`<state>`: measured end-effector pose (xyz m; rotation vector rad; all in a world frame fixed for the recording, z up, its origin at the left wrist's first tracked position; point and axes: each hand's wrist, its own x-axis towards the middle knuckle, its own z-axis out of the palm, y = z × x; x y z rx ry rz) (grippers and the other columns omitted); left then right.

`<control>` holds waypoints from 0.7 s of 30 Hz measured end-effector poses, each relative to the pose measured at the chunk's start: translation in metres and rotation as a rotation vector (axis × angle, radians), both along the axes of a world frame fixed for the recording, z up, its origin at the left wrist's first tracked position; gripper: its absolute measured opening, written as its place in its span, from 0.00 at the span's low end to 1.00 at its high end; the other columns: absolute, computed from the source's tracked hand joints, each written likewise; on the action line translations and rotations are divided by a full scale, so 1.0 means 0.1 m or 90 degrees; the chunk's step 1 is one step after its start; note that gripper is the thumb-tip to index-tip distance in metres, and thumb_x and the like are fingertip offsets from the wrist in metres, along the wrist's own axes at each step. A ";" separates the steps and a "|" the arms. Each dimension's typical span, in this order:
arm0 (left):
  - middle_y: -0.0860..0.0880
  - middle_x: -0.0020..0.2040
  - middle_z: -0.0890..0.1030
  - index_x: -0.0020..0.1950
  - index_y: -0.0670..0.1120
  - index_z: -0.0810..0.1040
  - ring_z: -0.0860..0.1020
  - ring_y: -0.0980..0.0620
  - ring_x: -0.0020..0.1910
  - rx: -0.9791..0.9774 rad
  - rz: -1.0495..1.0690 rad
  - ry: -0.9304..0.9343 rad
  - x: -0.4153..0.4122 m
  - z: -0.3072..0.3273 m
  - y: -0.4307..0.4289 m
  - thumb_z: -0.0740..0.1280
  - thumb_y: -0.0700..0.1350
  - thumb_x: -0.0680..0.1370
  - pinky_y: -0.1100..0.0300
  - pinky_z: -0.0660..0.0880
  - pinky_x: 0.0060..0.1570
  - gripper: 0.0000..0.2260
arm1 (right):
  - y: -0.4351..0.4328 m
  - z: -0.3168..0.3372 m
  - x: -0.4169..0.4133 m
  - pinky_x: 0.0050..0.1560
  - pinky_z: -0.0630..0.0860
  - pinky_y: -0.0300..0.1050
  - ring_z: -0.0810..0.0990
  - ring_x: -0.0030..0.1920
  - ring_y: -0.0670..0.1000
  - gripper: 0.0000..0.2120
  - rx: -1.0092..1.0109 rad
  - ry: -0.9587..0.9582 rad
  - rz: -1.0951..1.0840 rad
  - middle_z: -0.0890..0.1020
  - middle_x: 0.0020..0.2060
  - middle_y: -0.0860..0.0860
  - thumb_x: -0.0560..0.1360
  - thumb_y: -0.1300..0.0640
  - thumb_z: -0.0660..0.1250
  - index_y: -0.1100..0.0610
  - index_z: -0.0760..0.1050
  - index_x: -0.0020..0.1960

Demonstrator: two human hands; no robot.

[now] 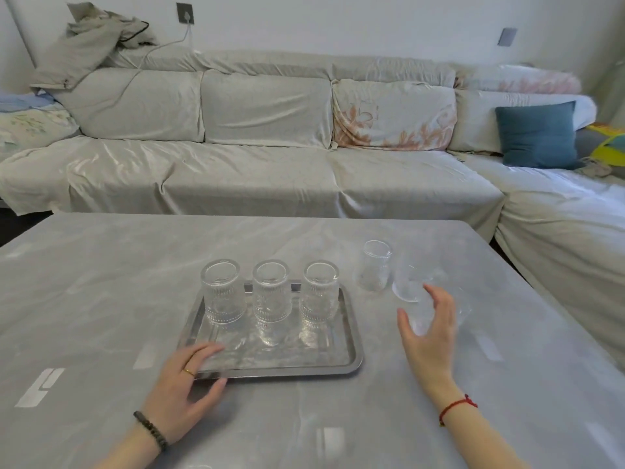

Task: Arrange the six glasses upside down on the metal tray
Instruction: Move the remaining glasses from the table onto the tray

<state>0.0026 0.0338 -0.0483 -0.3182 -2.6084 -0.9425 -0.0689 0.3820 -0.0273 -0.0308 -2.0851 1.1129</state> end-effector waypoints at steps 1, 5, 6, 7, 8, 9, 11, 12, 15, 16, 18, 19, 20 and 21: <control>0.71 0.59 0.70 0.59 0.59 0.69 0.68 0.69 0.57 -0.001 -0.045 -0.001 -0.02 0.04 0.21 0.56 0.67 0.71 0.76 0.58 0.61 0.20 | 0.13 0.00 0.02 0.64 0.62 0.37 0.69 0.63 0.57 0.27 0.001 0.015 -0.045 0.72 0.60 0.59 0.67 0.65 0.72 0.58 0.65 0.63; 0.60 0.62 0.72 0.64 0.63 0.63 0.68 0.61 0.62 0.008 -0.162 -0.110 -0.31 0.24 1.29 0.65 0.57 0.70 0.71 0.59 0.62 0.23 | 0.48 -0.08 0.01 0.65 0.59 0.41 0.60 0.70 0.50 0.40 -0.161 -0.152 -0.057 0.62 0.70 0.52 0.66 0.57 0.74 0.49 0.54 0.70; 0.58 0.65 0.70 0.67 0.60 0.61 0.66 0.59 0.65 0.020 -0.176 -0.159 -0.41 0.27 1.57 0.66 0.55 0.71 0.70 0.57 0.63 0.26 | 0.54 -0.12 -0.01 0.67 0.58 0.43 0.59 0.71 0.50 0.44 -0.205 -0.206 -0.024 0.61 0.71 0.51 0.65 0.56 0.75 0.48 0.51 0.71; 0.55 0.69 0.67 0.70 0.55 0.57 0.64 0.57 0.68 0.040 -0.190 -0.219 -0.51 0.30 1.82 0.66 0.55 0.72 0.68 0.55 0.66 0.29 | 0.58 -0.15 -0.05 0.68 0.58 0.45 0.59 0.72 0.50 0.47 -0.226 -0.246 0.006 0.60 0.72 0.52 0.64 0.56 0.76 0.49 0.49 0.72; 0.52 0.72 0.63 0.72 0.51 0.54 0.61 0.55 0.71 0.067 -0.203 -0.284 -0.60 0.33 2.06 0.66 0.54 0.73 0.65 0.54 0.68 0.32 | 0.63 -0.18 -0.10 0.69 0.59 0.46 0.60 0.72 0.51 0.49 -0.229 -0.274 0.029 0.61 0.72 0.53 0.63 0.57 0.77 0.51 0.49 0.72; 0.50 0.74 0.59 0.73 0.49 0.50 0.58 0.54 0.72 0.093 -0.217 -0.339 -0.65 0.36 2.27 0.65 0.55 0.73 0.62 0.53 0.70 0.35 | 0.67 -0.21 -0.14 0.68 0.61 0.46 0.62 0.71 0.52 0.49 -0.226 -0.293 0.040 0.63 0.71 0.53 0.62 0.58 0.77 0.52 0.50 0.72; 0.48 0.76 0.54 0.74 0.48 0.46 0.54 0.54 0.74 0.136 -0.246 -0.397 -0.70 0.45 2.59 0.65 0.54 0.74 0.61 0.52 0.71 0.37 | 0.73 -0.24 -0.24 0.63 0.65 0.46 0.67 0.68 0.54 0.46 -0.228 -0.326 0.038 0.69 0.66 0.54 0.60 0.59 0.78 0.54 0.55 0.70; 0.47 0.76 0.54 0.74 0.48 0.46 0.54 0.53 0.74 0.157 -0.253 -0.409 -0.71 0.48 2.69 0.66 0.54 0.74 0.61 0.52 0.69 0.37 | 0.75 -0.23 -0.27 0.61 0.67 0.47 0.69 0.65 0.55 0.43 -0.230 -0.346 0.030 0.71 0.63 0.54 0.60 0.59 0.78 0.55 0.58 0.67; 0.47 0.76 0.54 0.74 0.50 0.45 0.55 0.52 0.74 0.202 -0.246 -0.435 -0.72 0.56 2.82 0.67 0.52 0.73 0.62 0.54 0.67 0.39 | 0.73 -0.21 -0.28 0.55 0.69 0.46 0.73 0.60 0.57 0.36 -0.203 -0.377 0.010 0.74 0.55 0.53 0.58 0.59 0.78 0.55 0.63 0.60; 0.48 0.76 0.54 0.74 0.50 0.45 0.55 0.52 0.73 0.221 -0.240 -0.438 -0.74 0.56 2.82 0.68 0.52 0.72 0.62 0.55 0.67 0.39 | 0.70 -0.20 -0.25 0.54 0.69 0.46 0.73 0.60 0.56 0.36 -0.188 -0.373 0.017 0.74 0.57 0.54 0.58 0.58 0.79 0.55 0.63 0.60; 0.48 0.74 0.56 0.74 0.51 0.44 0.59 0.52 0.72 0.283 -0.227 -0.430 -0.76 0.56 2.79 0.70 0.51 0.71 0.63 0.57 0.66 0.42 | 0.58 -0.16 -0.17 0.58 0.70 0.48 0.72 0.62 0.55 0.40 -0.136 -0.356 0.053 0.71 0.63 0.54 0.57 0.57 0.79 0.56 0.63 0.64; 0.49 0.73 0.59 0.73 0.51 0.44 0.61 0.54 0.70 0.320 -0.214 -0.415 -0.75 0.56 2.77 0.72 0.50 0.69 0.63 0.58 0.67 0.44 | 0.51 -0.13 -0.12 0.60 0.71 0.49 0.72 0.62 0.54 0.42 -0.105 -0.347 0.085 0.71 0.63 0.53 0.57 0.56 0.79 0.56 0.62 0.66; 0.52 0.70 0.61 0.73 0.51 0.45 0.63 0.55 0.68 0.361 -0.191 -0.395 -0.75 0.57 2.73 0.73 0.49 0.68 0.63 0.59 0.67 0.45 | 0.44 -0.09 -0.07 0.60 0.71 0.48 0.72 0.62 0.53 0.44 -0.078 -0.338 0.122 0.71 0.62 0.52 0.56 0.56 0.79 0.56 0.62 0.67; 0.53 0.67 0.62 0.73 0.51 0.46 0.64 0.57 0.65 0.412 -0.157 -0.376 -0.74 0.59 2.68 0.75 0.47 0.67 0.63 0.61 0.66 0.45 | 0.37 -0.03 -0.01 0.59 0.70 0.43 0.72 0.60 0.50 0.44 -0.055 -0.331 0.157 0.71 0.61 0.50 0.56 0.55 0.79 0.55 0.62 0.67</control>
